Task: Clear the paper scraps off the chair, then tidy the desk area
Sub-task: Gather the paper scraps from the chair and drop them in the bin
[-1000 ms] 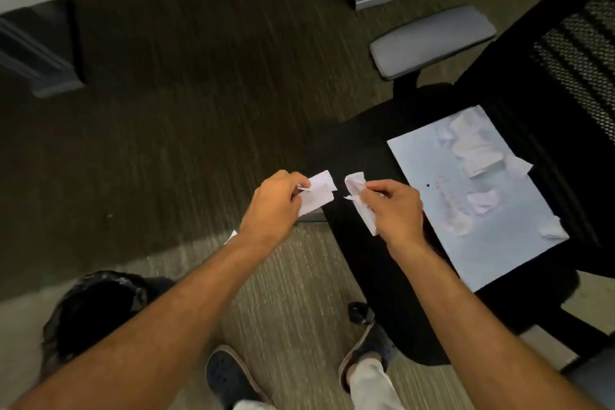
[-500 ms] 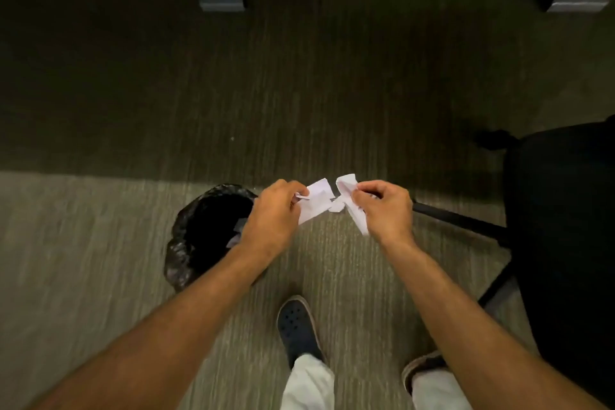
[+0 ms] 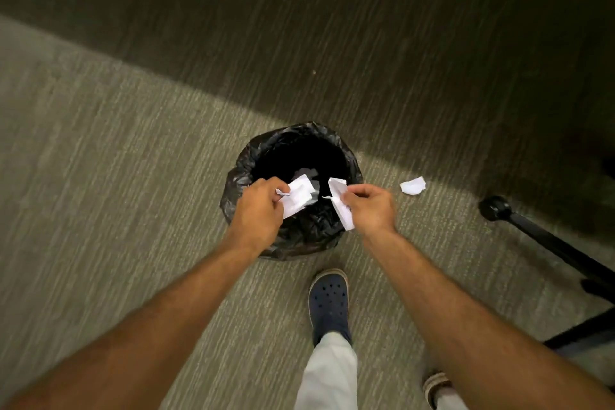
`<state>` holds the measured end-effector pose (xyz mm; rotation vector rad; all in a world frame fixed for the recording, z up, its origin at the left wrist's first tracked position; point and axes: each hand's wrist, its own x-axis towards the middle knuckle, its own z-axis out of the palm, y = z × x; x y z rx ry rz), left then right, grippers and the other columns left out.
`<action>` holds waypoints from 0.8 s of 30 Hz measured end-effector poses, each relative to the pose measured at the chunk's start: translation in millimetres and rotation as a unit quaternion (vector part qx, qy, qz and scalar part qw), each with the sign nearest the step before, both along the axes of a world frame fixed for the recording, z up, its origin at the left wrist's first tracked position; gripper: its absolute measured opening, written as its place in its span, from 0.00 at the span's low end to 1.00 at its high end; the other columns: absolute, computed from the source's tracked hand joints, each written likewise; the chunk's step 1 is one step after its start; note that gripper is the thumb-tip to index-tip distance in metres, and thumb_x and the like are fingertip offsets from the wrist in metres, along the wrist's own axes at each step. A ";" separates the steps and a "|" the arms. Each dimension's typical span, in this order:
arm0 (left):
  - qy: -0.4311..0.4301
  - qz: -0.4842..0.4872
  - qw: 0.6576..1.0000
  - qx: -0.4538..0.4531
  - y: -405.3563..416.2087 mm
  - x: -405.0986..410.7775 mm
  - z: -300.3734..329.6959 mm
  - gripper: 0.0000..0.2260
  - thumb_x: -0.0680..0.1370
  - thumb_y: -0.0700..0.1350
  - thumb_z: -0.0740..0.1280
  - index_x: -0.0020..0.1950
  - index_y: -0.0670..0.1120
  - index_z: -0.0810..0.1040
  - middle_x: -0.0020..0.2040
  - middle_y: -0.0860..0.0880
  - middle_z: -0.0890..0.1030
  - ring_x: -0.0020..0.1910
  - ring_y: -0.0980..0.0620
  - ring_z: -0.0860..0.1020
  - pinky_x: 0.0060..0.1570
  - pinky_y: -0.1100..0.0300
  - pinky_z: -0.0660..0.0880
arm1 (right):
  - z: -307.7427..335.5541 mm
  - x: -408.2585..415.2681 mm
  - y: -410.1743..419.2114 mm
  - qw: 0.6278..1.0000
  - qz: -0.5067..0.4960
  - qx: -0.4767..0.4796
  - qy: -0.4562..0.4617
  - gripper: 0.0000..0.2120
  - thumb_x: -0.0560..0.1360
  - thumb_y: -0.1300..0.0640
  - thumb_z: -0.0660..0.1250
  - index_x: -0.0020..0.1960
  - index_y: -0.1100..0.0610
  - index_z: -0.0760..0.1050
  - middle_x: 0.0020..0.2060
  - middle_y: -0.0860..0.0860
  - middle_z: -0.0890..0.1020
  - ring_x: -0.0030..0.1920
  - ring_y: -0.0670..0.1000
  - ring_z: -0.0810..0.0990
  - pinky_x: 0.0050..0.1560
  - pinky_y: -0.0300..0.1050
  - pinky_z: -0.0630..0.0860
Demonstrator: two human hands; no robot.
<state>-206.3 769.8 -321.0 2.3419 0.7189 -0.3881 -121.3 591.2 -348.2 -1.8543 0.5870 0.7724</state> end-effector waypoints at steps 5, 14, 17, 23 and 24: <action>-0.003 0.031 1.000 -0.001 9.1 -7.7 -39.3 0.13 0.77 0.33 0.68 0.56 0.48 0.81 0.47 0.50 0.76 0.38 0.59 0.74 0.37 0.72 0.68 | -37.8 -3.4 19.2 0.999 -0.034 0.026 0.026 0.08 0.75 0.65 0.70 0.40 0.56 0.81 0.36 0.51 0.83 0.36 0.48 0.80 0.35 0.39 0.76; -0.007 0.026 1.000 -0.016 -8.5 9.6 -40.6 0.17 0.78 0.36 0.69 0.66 0.46 0.77 0.62 0.46 0.78 0.61 0.46 0.78 0.60 0.51 0.75 | -39.9 -1.3 12.4 0.990 -0.065 0.101 0.069 0.09 0.81 0.62 0.64 0.60 0.60 0.78 0.46 0.47 0.79 0.44 0.44 0.79 0.48 0.40 0.81; -0.020 0.011 0.999 -0.025 -25.4 25.2 -20.5 0.17 0.79 0.38 0.68 0.67 0.47 0.76 0.64 0.48 0.78 0.63 0.47 0.77 0.63 0.54 0.74 | -21.6 5.2 -13.8 0.993 -0.048 0.100 0.049 0.12 0.80 0.63 0.65 0.62 0.56 0.78 0.55 0.48 0.81 0.53 0.45 0.81 0.56 0.45 0.80; -0.079 -0.052 0.994 -0.048 -100.3 89.8 42.6 0.17 0.78 0.42 0.69 0.66 0.51 0.76 0.61 0.52 0.78 0.58 0.49 0.79 0.59 0.47 0.76 | 36.5 39.6 -105.1 0.993 -0.026 0.066 -0.090 0.16 0.77 0.66 0.66 0.58 0.48 0.80 0.55 0.45 0.83 0.49 0.41 0.82 0.49 0.45 0.82; -0.090 -0.069 0.992 -0.048 -118.9 102.3 53.3 0.17 0.78 0.42 0.69 0.66 0.51 0.76 0.61 0.51 0.79 0.58 0.49 0.79 0.59 0.47 0.76 | 48.5 47.1 -124.4 0.992 -0.026 0.053 -0.111 0.16 0.77 0.67 0.66 0.58 0.49 0.80 0.55 0.47 0.83 0.51 0.44 0.82 0.51 0.47 0.82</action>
